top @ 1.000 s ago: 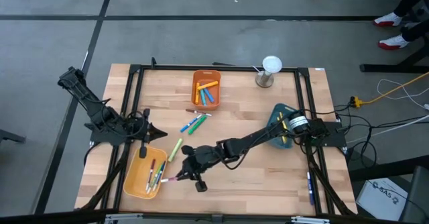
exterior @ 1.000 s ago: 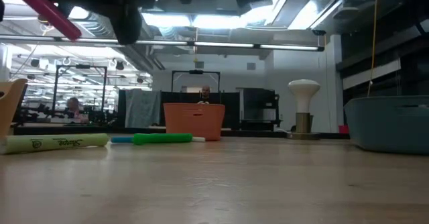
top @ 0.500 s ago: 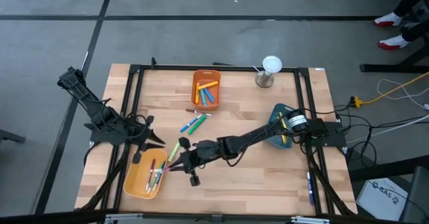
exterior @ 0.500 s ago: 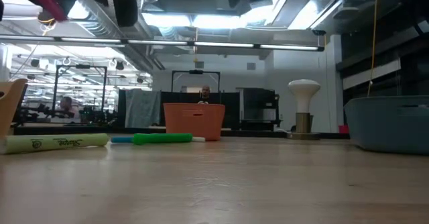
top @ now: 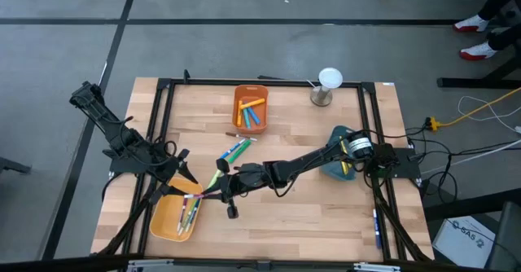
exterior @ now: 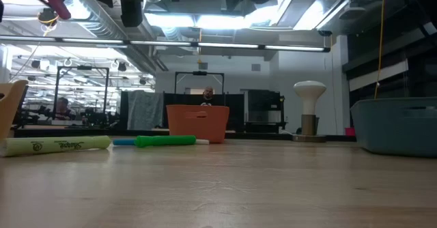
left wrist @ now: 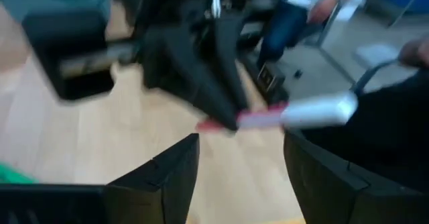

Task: Pick & Place Markers
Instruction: Put the pink marker pen into the yellow bin

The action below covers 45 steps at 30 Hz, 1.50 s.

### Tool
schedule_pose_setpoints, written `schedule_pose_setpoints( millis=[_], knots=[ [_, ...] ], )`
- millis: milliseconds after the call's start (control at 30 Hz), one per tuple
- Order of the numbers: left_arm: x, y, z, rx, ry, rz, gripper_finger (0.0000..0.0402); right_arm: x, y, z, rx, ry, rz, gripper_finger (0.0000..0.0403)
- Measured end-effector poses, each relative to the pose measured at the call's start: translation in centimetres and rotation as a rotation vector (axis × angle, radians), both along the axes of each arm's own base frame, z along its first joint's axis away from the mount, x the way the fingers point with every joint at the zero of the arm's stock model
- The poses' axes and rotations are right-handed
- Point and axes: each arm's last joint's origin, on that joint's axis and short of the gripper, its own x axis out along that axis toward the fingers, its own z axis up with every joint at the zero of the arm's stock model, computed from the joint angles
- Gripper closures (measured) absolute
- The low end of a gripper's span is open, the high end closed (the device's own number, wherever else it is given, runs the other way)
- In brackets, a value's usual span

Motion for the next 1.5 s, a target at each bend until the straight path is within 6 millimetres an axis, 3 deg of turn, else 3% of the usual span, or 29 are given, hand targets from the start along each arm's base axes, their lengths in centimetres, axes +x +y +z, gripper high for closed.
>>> schedule_pose_setpoints(
  millis=[367,567,1100,1367,1500],
  knots=[
    [0.5,-0.5,0.2,0.066,-0.070,-0.035,0.0203,0.3,-1.2,0.5,0.027,-0.051,-0.026,0.0356],
    [0.7,-0.2,0.4,0.125,-0.110,0.030,0.0224,0.4,-1.6,0.5,0.045,-0.047,-0.035,0.0357],
    [0.7,-0.2,0.4,0.130,-0.114,0.039,0.0369,0.4,-1.7,0.5,0.052,-0.045,-0.039,0.0356],
    [0.7,-0.2,0.4,0.129,-0.114,0.040,0.0370,0.4,-1.6,0.5,0.052,-0.046,-0.036,0.0353],
    [0.7,-0.2,0.4,0.108,-0.105,0.040,0.0367,0.4,-1.6,0.5,0.058,-0.043,-0.028,0.0330]
  ],
)
